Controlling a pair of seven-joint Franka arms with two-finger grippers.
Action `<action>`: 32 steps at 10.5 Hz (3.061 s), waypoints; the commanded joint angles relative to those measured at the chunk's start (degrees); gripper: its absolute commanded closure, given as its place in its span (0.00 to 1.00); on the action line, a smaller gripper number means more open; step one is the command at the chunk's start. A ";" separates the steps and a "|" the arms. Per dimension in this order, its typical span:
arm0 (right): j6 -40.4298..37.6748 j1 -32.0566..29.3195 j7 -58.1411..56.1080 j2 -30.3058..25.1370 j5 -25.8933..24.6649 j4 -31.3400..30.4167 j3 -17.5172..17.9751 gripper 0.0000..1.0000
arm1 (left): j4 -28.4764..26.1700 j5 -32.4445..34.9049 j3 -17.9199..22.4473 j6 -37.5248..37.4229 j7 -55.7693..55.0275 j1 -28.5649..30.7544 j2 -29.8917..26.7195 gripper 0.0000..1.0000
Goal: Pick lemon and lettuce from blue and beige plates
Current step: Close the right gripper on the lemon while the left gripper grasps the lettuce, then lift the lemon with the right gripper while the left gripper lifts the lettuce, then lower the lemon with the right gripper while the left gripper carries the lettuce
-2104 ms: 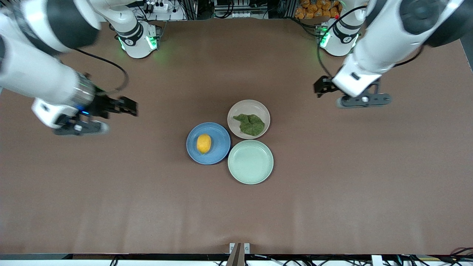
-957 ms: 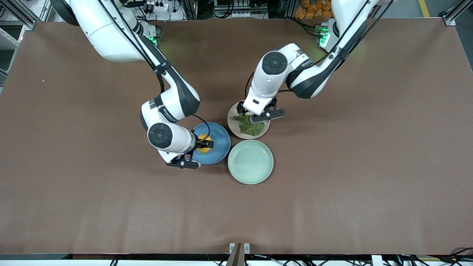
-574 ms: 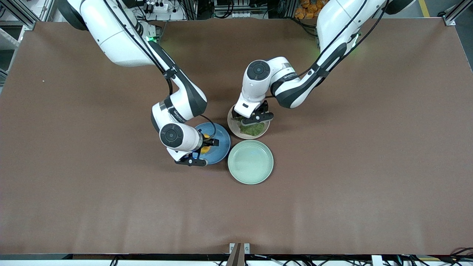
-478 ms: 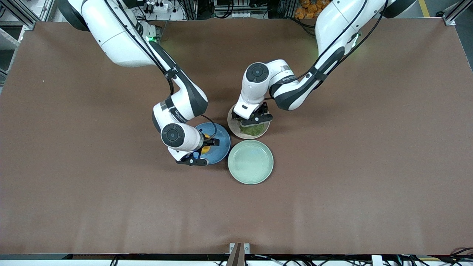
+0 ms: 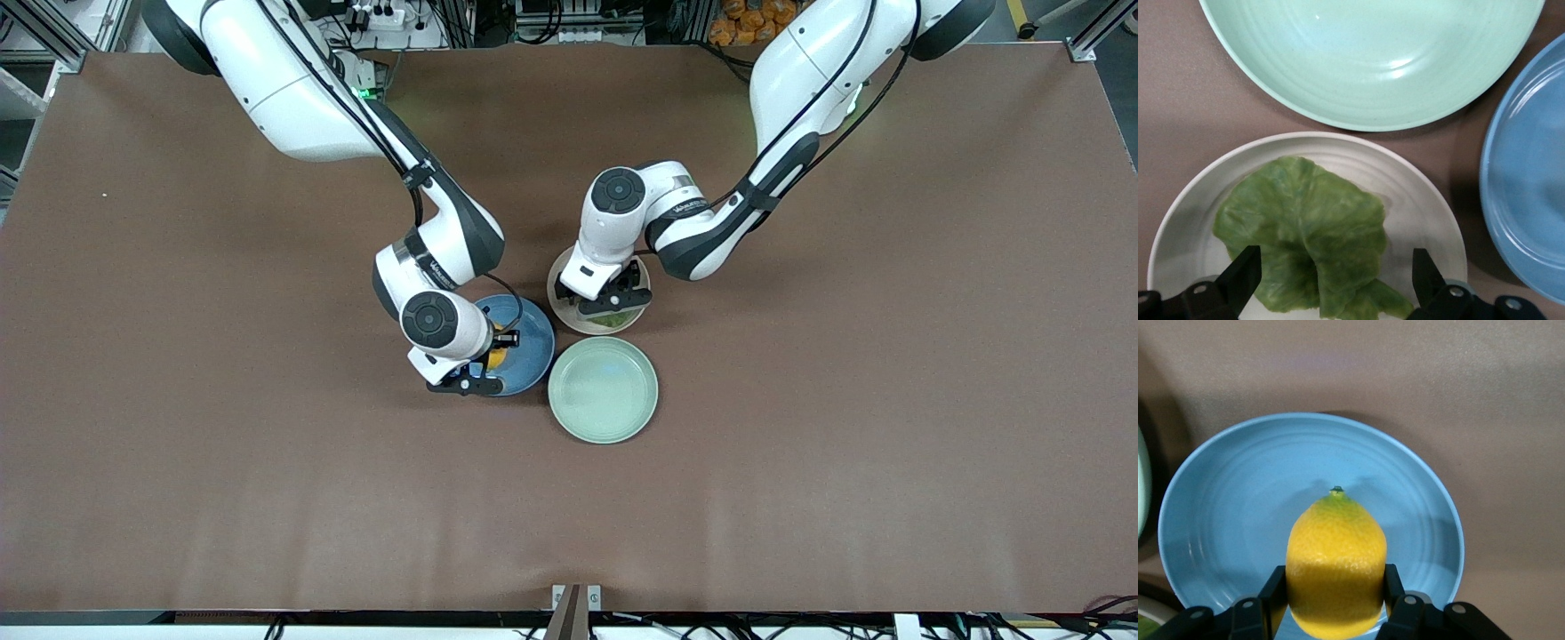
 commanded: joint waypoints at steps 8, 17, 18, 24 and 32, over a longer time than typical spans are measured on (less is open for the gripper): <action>-17.80 -15.77 -21.92 -13.04 -6.96 -2.69 -3.10 1.00 | 0.70 3.26 1.04 0.23 -2.51 -1.25 1.04 1.00; 3.66 -25.46 -30.66 -13.21 -7.07 -21.25 -3.37 0.01 | 1.14 -1.45 -3.96 -17.86 7.71 11.02 -15.99 1.00; 2.09 -25.90 -30.58 -14.61 -6.63 -20.73 -3.28 0.00 | 1.14 -5.31 -3.79 -18.57 15.61 14.54 -18.27 1.00; -33.58 -25.90 -30.57 -21.36 -6.45 7.73 -3.37 0.00 | 2.18 -7.54 -2.13 -19.29 52.30 36.26 -14.27 1.00; -36.34 -24.68 -30.49 -38.52 1.17 6.18 -5.38 0.00 | 6.58 -7.37 4.56 -15.77 60.69 35.49 -7.04 0.00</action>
